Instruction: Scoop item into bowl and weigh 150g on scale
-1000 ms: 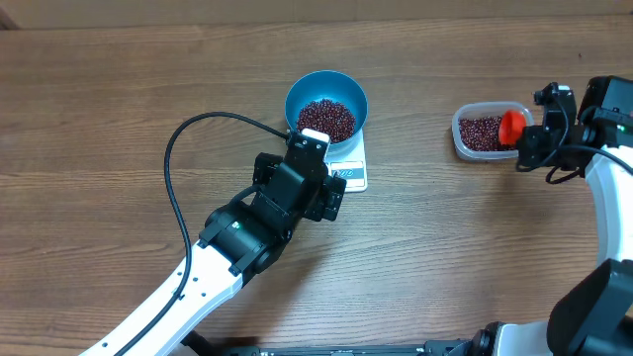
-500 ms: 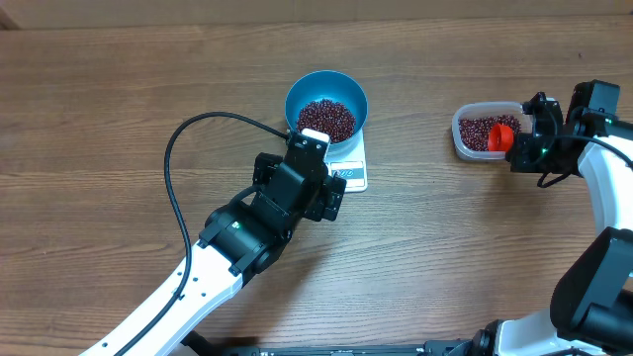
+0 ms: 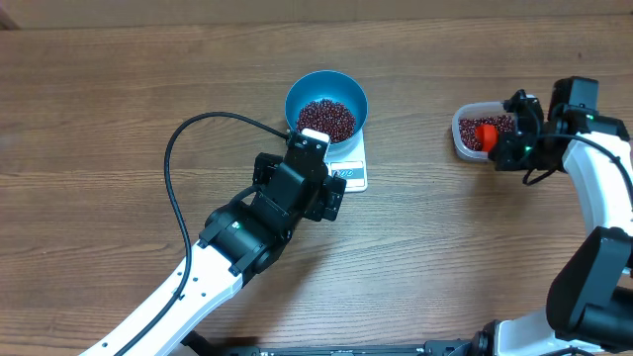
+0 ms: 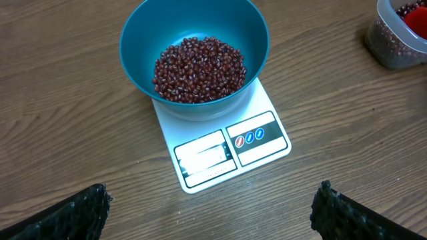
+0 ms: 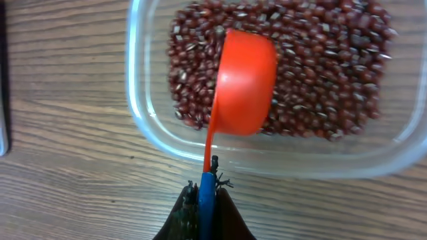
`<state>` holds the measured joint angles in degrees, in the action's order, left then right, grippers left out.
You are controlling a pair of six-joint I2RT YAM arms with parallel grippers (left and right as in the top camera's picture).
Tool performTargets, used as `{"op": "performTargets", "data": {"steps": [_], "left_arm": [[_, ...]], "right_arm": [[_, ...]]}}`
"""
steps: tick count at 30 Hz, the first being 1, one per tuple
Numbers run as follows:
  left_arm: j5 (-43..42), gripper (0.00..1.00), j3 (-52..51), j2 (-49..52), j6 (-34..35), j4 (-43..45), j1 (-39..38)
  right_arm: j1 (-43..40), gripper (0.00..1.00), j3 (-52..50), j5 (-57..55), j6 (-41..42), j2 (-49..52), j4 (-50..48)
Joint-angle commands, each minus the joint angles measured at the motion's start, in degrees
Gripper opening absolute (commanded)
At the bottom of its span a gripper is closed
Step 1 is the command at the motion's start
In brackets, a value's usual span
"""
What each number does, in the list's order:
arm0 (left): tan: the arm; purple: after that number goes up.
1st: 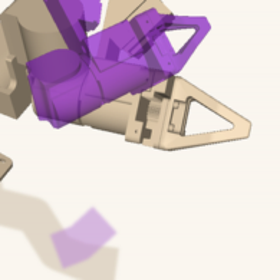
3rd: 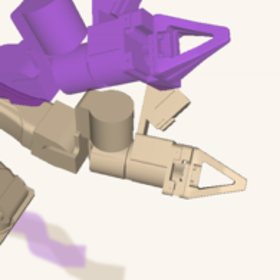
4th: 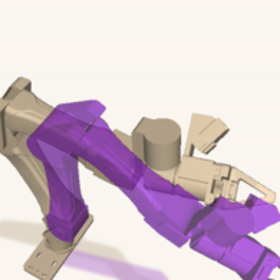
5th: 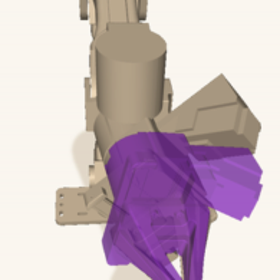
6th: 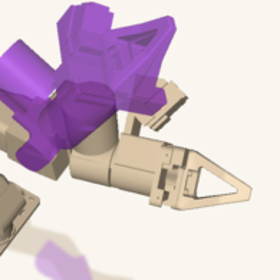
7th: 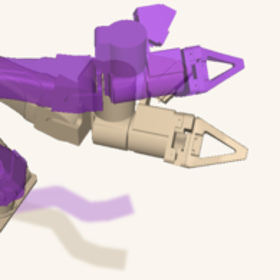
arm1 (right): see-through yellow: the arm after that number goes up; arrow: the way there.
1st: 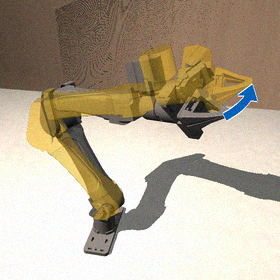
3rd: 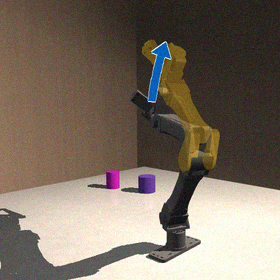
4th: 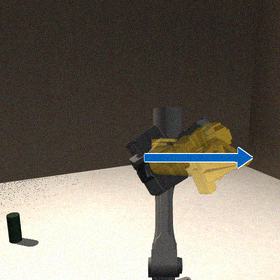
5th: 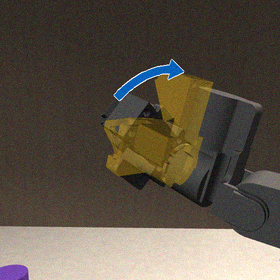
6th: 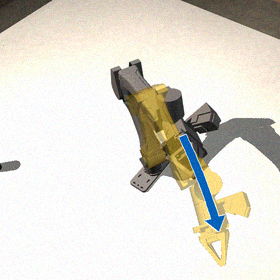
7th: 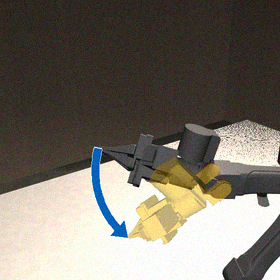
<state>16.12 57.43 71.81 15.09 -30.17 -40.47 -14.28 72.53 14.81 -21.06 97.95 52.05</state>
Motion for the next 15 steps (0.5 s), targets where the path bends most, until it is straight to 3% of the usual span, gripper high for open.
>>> {"op": "performTargets", "data": {"steps": [1,15], "left_arm": [[0.79,1.00,-0.39,0.57,0.79,0.13,-0.04],[0.79,1.00,-0.39,0.57,0.79,0.13,-0.04]], "right_arm": [[1.27,0.04,0.22,1.64,-0.35,0.55,-0.04],[1.40,0.04,0.22,8.46,-0.39,0.55,-0.20]]}}
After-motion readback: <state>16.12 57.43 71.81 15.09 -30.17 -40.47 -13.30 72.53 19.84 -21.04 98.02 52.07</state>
